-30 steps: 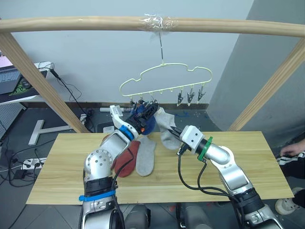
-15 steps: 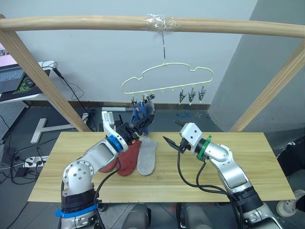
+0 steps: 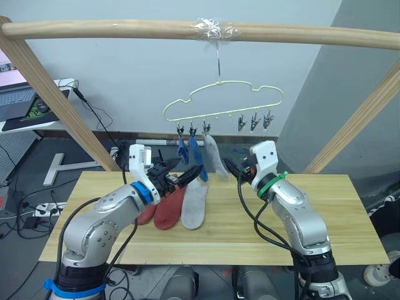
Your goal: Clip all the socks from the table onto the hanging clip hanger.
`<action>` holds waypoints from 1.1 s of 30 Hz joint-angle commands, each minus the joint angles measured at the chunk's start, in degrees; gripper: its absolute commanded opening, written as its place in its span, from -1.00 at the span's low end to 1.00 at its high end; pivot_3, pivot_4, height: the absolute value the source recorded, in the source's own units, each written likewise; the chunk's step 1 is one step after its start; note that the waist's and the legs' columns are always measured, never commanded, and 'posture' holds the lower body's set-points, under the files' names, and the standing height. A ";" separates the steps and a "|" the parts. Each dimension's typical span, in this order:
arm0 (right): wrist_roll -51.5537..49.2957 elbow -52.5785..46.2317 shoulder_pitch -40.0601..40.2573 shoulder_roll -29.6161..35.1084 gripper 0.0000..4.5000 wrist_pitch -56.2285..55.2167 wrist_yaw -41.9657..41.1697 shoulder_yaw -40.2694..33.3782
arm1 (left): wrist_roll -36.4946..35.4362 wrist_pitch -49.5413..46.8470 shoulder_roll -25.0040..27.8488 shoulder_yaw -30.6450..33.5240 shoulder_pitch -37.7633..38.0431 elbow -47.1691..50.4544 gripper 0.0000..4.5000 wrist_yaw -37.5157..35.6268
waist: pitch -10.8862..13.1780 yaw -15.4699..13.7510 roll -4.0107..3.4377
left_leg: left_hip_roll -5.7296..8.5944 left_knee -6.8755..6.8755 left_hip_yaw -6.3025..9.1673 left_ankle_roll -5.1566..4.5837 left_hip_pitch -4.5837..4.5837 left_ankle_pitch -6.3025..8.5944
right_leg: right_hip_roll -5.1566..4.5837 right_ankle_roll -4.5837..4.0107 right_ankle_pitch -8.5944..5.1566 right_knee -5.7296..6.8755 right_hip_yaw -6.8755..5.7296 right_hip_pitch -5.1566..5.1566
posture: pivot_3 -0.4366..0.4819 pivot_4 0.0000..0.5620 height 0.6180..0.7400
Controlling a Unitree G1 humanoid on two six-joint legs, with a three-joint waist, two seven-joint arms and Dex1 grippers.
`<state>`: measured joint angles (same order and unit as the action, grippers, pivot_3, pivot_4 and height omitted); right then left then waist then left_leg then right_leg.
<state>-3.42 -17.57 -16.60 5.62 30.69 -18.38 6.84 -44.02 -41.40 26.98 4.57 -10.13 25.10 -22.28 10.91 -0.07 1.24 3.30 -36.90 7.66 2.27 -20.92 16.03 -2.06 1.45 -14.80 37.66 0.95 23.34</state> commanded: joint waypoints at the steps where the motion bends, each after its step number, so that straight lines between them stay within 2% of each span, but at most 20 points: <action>1: -0.24 -0.67 -1.75 -0.03 0.59 -0.97 1.30 -0.71 | 4.36 4.34 0.74 -1.08 -0.90 -0.16 1.00 -2.63 | 0.00 0.04 0.00 | -0.01 0.01 0.01 0.00 0.00 0.00 | 0.00 0.00 0.00 0.00 -0.02 0.00 | 0.04 -0.42 1.00; 6: -0.58 1.03 -3.46 -0.26 0.59 -1.76 2.64 -1.40 | 5.61 5.35 -1.17 -0.85 -1.74 -0.96 1.00 -2.81 | 0.00 0.09 0.00 | -0.01 0.03 0.00 -0.01 -0.01 0.00 | 0.00 0.00 0.00 0.00 -0.01 0.01 | 0.03 -0.44 1.00; 7: -0.59 1.24 -3.69 -0.35 0.42 -1.79 2.84 -1.37 | 5.83 5.36 -1.28 -0.97 -1.65 -0.89 1.00 -2.94 | 0.00 0.10 0.00 | -0.01 0.02 0.00 -0.01 -0.01 0.00 | 0.00 0.00 0.00 0.00 -0.02 0.02 | 0.03 -0.44 1.00; 20: -0.68 3.53 -5.91 -1.35 0.42 -2.67 4.29 -1.41 | 7.70 5.82 -2.53 -0.50 -1.46 -0.64 1.00 -3.36 | 0.00 0.16 0.00 | -0.01 0.01 0.00 -0.02 -0.01 0.00 | 0.00 -0.01 0.01 0.06 -0.02 0.03 | 0.05 -0.43 1.00; 23: -0.74 3.99 -6.31 -1.50 0.16 -2.69 4.47 -1.69 | 7.81 5.78 -2.68 -0.48 -1.43 -0.53 1.00 -3.48 | 0.00 0.16 0.00 | -0.01 0.01 0.00 -0.02 -0.01 0.00 | 0.00 -0.01 0.01 0.07 -0.03 0.04 | 0.05 -0.43 1.00; 25: -0.70 4.21 -6.46 -1.47 -0.14 -2.55 4.49 -1.69 | 7.89 5.78 -2.74 -0.53 -1.45 -0.52 1.00 -3.55 | 0.00 0.16 0.00 | -0.01 0.01 0.01 -0.02 0.00 0.00 | 0.00 -0.01 0.01 0.08 -0.03 0.04 | 0.05 -0.43 1.00; 33: -0.98 6.06 -8.25 -2.47 -0.14 -2.40 5.82 -2.33 | 7.96 6.09 -2.25 -0.79 -2.24 0.20 1.00 -4.77 | 0.00 0.20 0.00 | -0.01 0.01 -0.01 -0.02 0.00 0.00 | 0.00 -0.02 0.01 0.10 -0.01 0.05 | 0.05 -0.41 1.00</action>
<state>-3.58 -10.75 -23.62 3.67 29.33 -13.29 5.48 -36.31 -36.79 24.52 3.22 -11.65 22.97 -26.48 10.91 0.13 1.24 3.29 -36.90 7.65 2.25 -20.92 16.03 -2.05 1.43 -14.79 37.76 0.93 23.39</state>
